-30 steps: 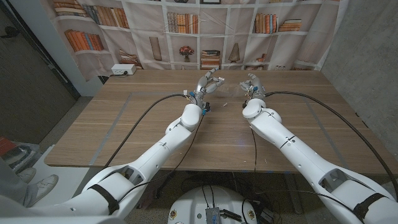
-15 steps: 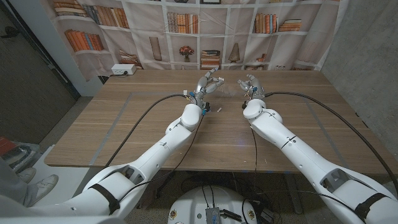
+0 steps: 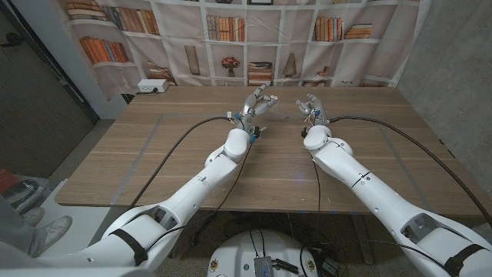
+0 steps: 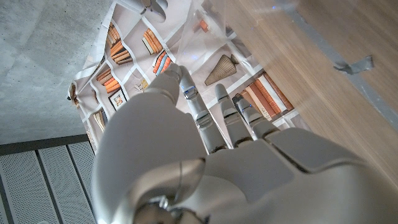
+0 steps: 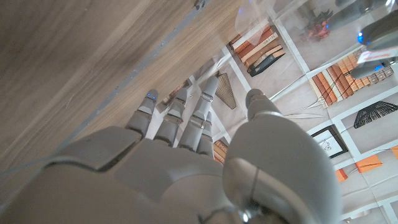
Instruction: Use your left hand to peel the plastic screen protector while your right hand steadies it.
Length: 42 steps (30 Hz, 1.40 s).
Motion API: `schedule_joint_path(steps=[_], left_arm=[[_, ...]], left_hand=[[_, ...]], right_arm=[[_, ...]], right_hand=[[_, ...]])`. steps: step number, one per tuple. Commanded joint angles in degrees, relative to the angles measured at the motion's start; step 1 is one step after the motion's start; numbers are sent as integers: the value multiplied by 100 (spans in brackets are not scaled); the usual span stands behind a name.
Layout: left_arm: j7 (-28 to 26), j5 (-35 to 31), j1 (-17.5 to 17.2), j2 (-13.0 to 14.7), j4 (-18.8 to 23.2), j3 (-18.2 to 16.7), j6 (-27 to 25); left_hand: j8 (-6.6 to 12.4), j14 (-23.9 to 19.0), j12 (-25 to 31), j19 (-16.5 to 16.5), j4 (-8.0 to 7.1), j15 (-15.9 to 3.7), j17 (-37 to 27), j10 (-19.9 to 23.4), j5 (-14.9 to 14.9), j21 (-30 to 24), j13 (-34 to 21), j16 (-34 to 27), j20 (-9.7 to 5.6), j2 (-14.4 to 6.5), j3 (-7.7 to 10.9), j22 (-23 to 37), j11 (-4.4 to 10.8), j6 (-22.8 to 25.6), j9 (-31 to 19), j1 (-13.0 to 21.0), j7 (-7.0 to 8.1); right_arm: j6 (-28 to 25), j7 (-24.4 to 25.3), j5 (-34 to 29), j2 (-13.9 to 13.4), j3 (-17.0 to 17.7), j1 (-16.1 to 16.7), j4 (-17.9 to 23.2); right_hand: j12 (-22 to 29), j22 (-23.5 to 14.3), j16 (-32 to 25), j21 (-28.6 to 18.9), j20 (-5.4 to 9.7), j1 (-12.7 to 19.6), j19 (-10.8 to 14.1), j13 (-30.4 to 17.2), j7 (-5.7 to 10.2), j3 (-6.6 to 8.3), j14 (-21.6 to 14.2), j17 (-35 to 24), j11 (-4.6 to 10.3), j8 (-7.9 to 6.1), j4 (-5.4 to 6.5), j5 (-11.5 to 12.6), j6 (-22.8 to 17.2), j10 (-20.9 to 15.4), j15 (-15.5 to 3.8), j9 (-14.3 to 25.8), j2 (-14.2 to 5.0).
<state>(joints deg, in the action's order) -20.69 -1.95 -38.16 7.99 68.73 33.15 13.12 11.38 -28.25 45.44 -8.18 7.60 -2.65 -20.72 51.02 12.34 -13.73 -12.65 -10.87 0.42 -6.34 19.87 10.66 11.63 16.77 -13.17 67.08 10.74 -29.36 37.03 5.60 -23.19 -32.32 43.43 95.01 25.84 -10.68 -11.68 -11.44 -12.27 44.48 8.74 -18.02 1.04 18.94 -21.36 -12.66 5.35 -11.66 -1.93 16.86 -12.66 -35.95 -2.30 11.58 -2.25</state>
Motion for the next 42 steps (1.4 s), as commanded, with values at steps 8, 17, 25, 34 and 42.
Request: schedule_joint_path(steps=[8, 17, 25, 34, 42], left_arm=[[-147, -102, 171, 54, 55, -17, 110], [-125, -56, 199, 36, 36, -11, 133], [-92, -32, 276, 22, -73, -14, 246], [-133, -70, 377, -44, -241, 8, 380], [-144, -73, 434, -75, -292, 6, 470]], left_hand=[[19, -38, 64, -55, -3, -1017, -9, 20, 24, 16, -11, -36, -7, -2, 55, -1, 28, -24, -18, -21, 0], [16, -44, 69, -58, -7, -1011, -3, 19, 18, 27, -3, -37, -5, 4, 57, -1, 27, -46, -14, -33, -6], [19, -44, 74, -59, -8, -1014, 3, 15, 16, 35, 2, -35, -2, 3, 64, 0, 30, -50, -12, -35, -10], [30, -37, 81, -112, -11, -1016, 9, 3, 16, 28, 2, -32, -29, -8, 76, 1, 30, -41, -9, -38, -17], [34, -40, 83, -120, -12, -1016, 13, -6, 14, 34, 6, -34, -39, -9, 82, 2, 29, -39, -7, -43, -11]], right_arm=[[-74, 93, 30, -248, 136, 376, 504], [-190, 23, 48, -313, 108, 474, 687], [-334, -82, 92, -342, 66, 493, 727], [-343, -147, 25, -413, -31, 510, 816], [-272, -209, -65, -453, -127, 516, 871]], right_hand=[[-133, 3, -2, 67, -15, -238, -224, 119, 20, 4, 47, 33, -70, -33, -32, 88, 40, 73, -185, 4, 134], [-168, 4, 8, 54, -13, -231, -226, 155, 20, 19, 59, 51, -96, -32, -78, 91, 63, 94, -168, 5, 170], [-321, 7, -76, 20, -11, -279, -191, 254, -10, 62, -163, 64, -181, -26, -138, 86, 137, 302, -295, 5, 184], [-509, 10, 42, 11, -15, -494, -181, 389, -50, 28, 120, 68, -373, 5, -143, 54, 299, 538, -81, 6, 275], [-536, 10, 67, 15, -16, -611, -197, 435, -96, -13, 234, 68, -399, 30, -124, 33, 401, 527, 6, 7, 323]])
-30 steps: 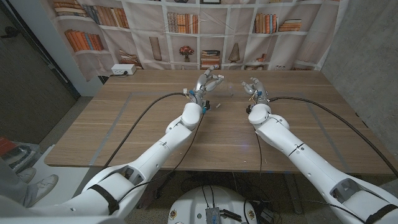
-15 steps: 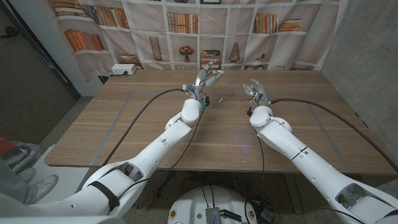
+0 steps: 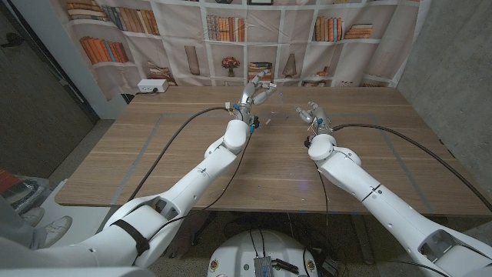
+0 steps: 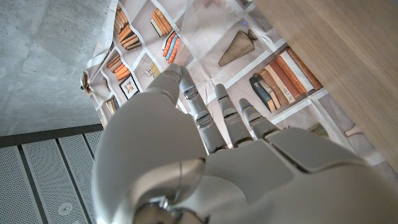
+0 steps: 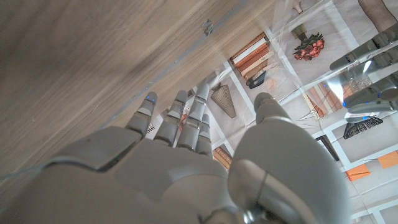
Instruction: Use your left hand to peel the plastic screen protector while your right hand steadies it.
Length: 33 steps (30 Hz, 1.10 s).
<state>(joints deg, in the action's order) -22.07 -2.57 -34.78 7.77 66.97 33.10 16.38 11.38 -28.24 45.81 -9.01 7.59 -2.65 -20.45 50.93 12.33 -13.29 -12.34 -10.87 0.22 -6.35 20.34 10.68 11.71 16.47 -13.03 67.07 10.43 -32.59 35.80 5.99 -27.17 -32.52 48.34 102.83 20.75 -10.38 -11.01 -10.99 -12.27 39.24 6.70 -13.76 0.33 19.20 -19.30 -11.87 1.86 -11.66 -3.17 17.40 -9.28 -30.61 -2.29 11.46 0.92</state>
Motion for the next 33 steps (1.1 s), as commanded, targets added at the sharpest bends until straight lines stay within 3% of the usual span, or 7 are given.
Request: schedule_joint_path(steps=[1, 14, 20, 24, 31, 33], left_arm=[[-26, -45, 90, -40, -85, 20, 111], [-85, -18, 9, -34, -8, -12, 21], [-113, -51, 50, -38, -4, 5, 142], [-210, -129, 89, -56, -7, 26, 192], [-330, -168, 111, -109, -10, 43, 263], [-327, -174, 126, -102, 22, 50, 268]], left_hand=[[33, -40, 48, -31, -12, -1014, -13, 3, 14, -7, -25, -34, -14, -7, 35, 0, 22, -12, -20, -44, 20], [36, -36, 61, -6, -12, -1014, -6, -2, 12, 16, -28, -32, 0, -4, 43, 0, 24, -15, -17, -50, 31], [35, -38, 63, -14, -10, -1015, -3, -8, 11, 20, -24, -33, -9, -5, 49, 0, 24, -22, -15, -50, 33], [41, -40, 70, -14, -10, -1017, -1, -8, 10, 23, -29, -34, -9, -6, 52, 0, 24, -10, -14, -50, 38], [54, -42, 76, -13, -5, -1016, 3, -9, 8, 30, -27, -34, -14, -2, 57, 0, 23, 22, -12, -49, 27], [54, -42, 81, -13, -5, -1015, 4, -7, 7, 32, -30, -34, -15, 0, 58, 0, 23, 22, -11, -50, 28]], right_arm=[[62, -88, -104, -54, -106, 32, 94], [23, -60, -67, -67, -23, 173, 206], [41, -84, -76, -89, -42, 198, 242], [-2, -90, -69, -70, -55, 201, 268], [-31, -194, -90, -71, -156, 145, 287], [-43, -233, -92, -70, -185, 122, 290]], right_hand=[[-34, -19, -1, -29, -16, -110, 5, 17, -27, -48, 38, -11, -45, 28, 4, -27, 68, -6, 22, 20, 15], [-60, -20, -15, -32, -14, -224, 5, 54, -39, -84, 53, -14, -61, 14, 33, -49, 72, -6, 58, 20, 40], [-78, -21, -32, -58, -11, -256, 82, 129, -492, -62, 20, 16, -54, -95, -32, -68, -197, -103, 51, 8, 81], [-94, -21, -33, -62, -11, -305, 103, 156, -632, -90, 17, 27, -49, -146, -53, -103, -362, -118, 46, -1, 147], [-121, -20, -22, -65, -12, -386, 144, 202, -569, -134, 75, 33, -126, -296, -85, -205, -853, -146, 134, -6, 208], [-135, -19, -27, -63, -12, -407, 153, 218, -473, -147, 89, 32, -158, -351, -98, -251, -1046, -147, 158, -6, 210]])
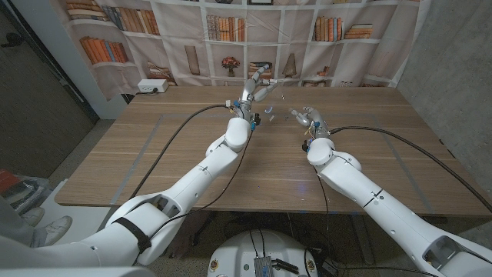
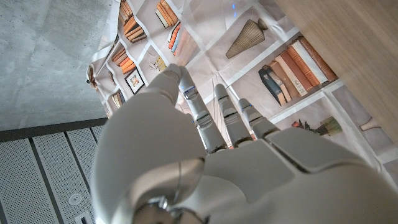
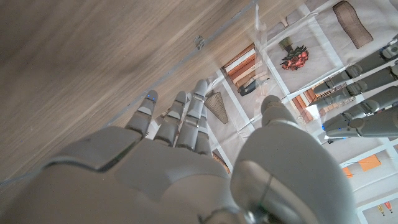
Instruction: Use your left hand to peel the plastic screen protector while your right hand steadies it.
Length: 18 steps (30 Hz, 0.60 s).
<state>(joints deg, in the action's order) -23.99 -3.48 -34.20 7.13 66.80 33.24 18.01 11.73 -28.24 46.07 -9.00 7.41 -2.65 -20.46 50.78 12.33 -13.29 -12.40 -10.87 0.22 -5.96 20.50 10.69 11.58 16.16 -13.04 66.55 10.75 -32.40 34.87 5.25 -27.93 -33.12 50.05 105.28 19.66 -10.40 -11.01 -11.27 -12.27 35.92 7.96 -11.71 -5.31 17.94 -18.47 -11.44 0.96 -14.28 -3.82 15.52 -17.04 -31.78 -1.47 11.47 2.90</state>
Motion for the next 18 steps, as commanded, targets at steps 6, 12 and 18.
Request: schedule_joint_path(steps=[6, 12, 18], left_arm=[[-295, -195, 33, -17, 202, 65, 85], [-378, -198, -24, -3, 347, 70, 87], [-433, -205, -57, 21, 438, 81, 88]], left_hand=[[20, -40, 58, -16, 16, -1017, 8, 5, 5, 36, -22, -32, -14, -36, 46, -1, 36, 57, -9, 4, -6], [23, -40, 61, -16, 17, -1016, 11, 0, 4, 40, -20, -32, -13, -34, 49, -1, 36, 63, -8, 2, -5], [23, -43, 68, -17, 16, -1014, 14, -6, 2, 46, -21, -34, -9, -34, 54, -1, 37, 65, -6, -2, -11]], right_arm=[[-66, -223, -8, 16, -177, -78, 50], [-100, -351, -11, -40, -234, -115, 76], [-182, -435, -10, -83, -261, -144, 104]], right_hand=[[-61, -17, -29, -26, -12, -107, 36, 48, 240, -52, 66, -8, -93, -233, -75, -178, -833, -44, 125, -15, -17], [-114, -17, -17, -24, -12, -106, 45, 59, 173, -61, 131, -5, -107, -119, -104, -224, -659, 34, 150, -23, -32], [-157, -16, -8, -19, -13, -102, 42, 65, 128, -76, 184, 0, -127, -19, -136, -266, -496, 96, 172, -25, -22]])
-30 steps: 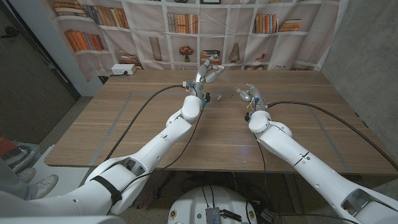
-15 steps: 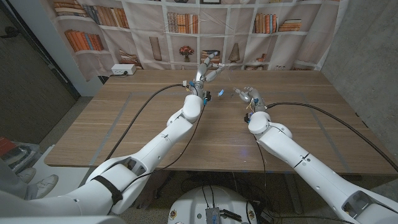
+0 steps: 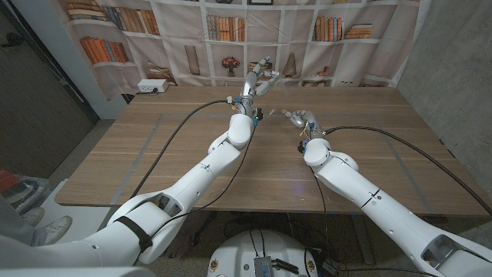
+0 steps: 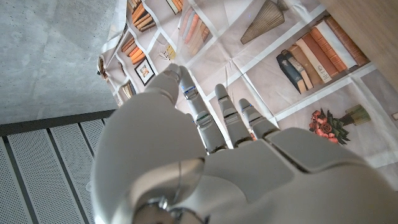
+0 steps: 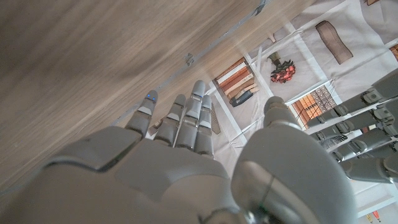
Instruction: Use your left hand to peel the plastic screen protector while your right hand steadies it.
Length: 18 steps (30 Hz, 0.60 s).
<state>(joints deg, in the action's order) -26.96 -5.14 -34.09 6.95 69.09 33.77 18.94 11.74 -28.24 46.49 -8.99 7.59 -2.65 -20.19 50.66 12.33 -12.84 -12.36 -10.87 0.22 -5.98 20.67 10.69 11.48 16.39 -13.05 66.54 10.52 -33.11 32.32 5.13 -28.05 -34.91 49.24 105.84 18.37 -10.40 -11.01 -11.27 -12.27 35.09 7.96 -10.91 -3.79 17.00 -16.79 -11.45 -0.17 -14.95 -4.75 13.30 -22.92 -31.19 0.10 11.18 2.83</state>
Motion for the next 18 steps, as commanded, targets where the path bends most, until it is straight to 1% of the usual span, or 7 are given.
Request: schedule_joint_path(steps=[1, 7, 10, 11, 14, 15, 18], left_arm=[[-130, -6, -64, 27, 180, 23, 35], [-135, 36, -82, 27, 185, 18, 28], [-207, -104, -31, 49, 170, 54, -135], [-123, 29, -23, 14, 105, 26, -68], [-58, 124, -44, 1, 130, 4, 2], [-138, 19, -35, 12, 143, 26, -38], [-86, 57, -17, 11, 130, 23, -6]], left_hand=[[23, -42, 30, -19, -1, -1018, -13, 9, 2, 2, -29, -34, -16, -34, 40, -1, 47, 46, -5, 1, 17], [19, -39, 27, -19, -2, -1013, -9, -3, 0, 6, -19, -32, -8, -32, 43, -1, 47, 38, -3, -3, 9], [20, -38, 32, -21, -2, -1014, -8, 1, 0, 7, -22, -32, -13, -32, 45, -1, 47, 40, -3, -4, 17], [18, -38, 34, -20, -3, -1013, -8, 2, 0, 8, -23, -32, -8, -33, 45, 0, 46, 34, -3, -5, 12], [20, -39, 35, -20, -4, -1014, -7, 1, -1, 10, -19, -33, -11, -33, 47, 0, 45, 41, -2, -7, 16], [21, -39, 40, -20, -3, -1015, -7, 6, -1, 11, -23, -33, -12, -33, 48, 0, 44, 42, -2, -7, 18], [19, -79, 33, -19, -7, -1034, -14, -8, 2, 14, -11, -54, -9, -61, 62, -1, 41, 38, -1, 1, 10]], right_arm=[[-104, -192, 0, -80, -85, -64, 47], [-201, -205, 5, -78, -91, -80, 55], [-272, -188, -65, -92, -146, -112, 49], [-305, -174, -117, -99, -187, -134, 42], [-333, -169, -150, -69, -222, -164, 6], [-353, -163, -150, -51, -222, -172, -7], [-391, -102, -315, -61, -338, -229, -60]], right_hand=[[-29, -16, -8, -19, -12, -21, 43, -15, -35, 16, 18, 1, -15, 53, -44, -48, 99, 35, 20, 4, -15], [-32, -16, -20, -21, -11, -36, 54, -13, -82, 6, 11, -1, -29, 70, -48, -70, 101, 21, 12, 3, -20], [-27, -16, -29, -23, -11, -52, 60, -12, -99, -3, -4, -2, -34, 72, -45, -80, 89, -1, 2, 4, -19], [-28, -16, -32, -24, -10, -61, 63, -12, -107, -6, -9, -4, -36, 72, -41, -83, 83, -3, 4, 4, -20], [-38, -17, -48, -33, -9, -124, 96, -10, -213, -36, -28, -10, -50, 168, -26, -118, 264, -16, 7, 4, -23], [-42, -18, -51, -34, -10, -140, 99, -10, -221, -40, -30, -13, -51, 178, -18, -122, 282, -14, 7, 4, -29], [-59, -18, -55, -36, -10, -192, 117, -9, -249, -68, -30, -15, -78, 261, -10, -147, 456, -8, 15, 6, -26]])
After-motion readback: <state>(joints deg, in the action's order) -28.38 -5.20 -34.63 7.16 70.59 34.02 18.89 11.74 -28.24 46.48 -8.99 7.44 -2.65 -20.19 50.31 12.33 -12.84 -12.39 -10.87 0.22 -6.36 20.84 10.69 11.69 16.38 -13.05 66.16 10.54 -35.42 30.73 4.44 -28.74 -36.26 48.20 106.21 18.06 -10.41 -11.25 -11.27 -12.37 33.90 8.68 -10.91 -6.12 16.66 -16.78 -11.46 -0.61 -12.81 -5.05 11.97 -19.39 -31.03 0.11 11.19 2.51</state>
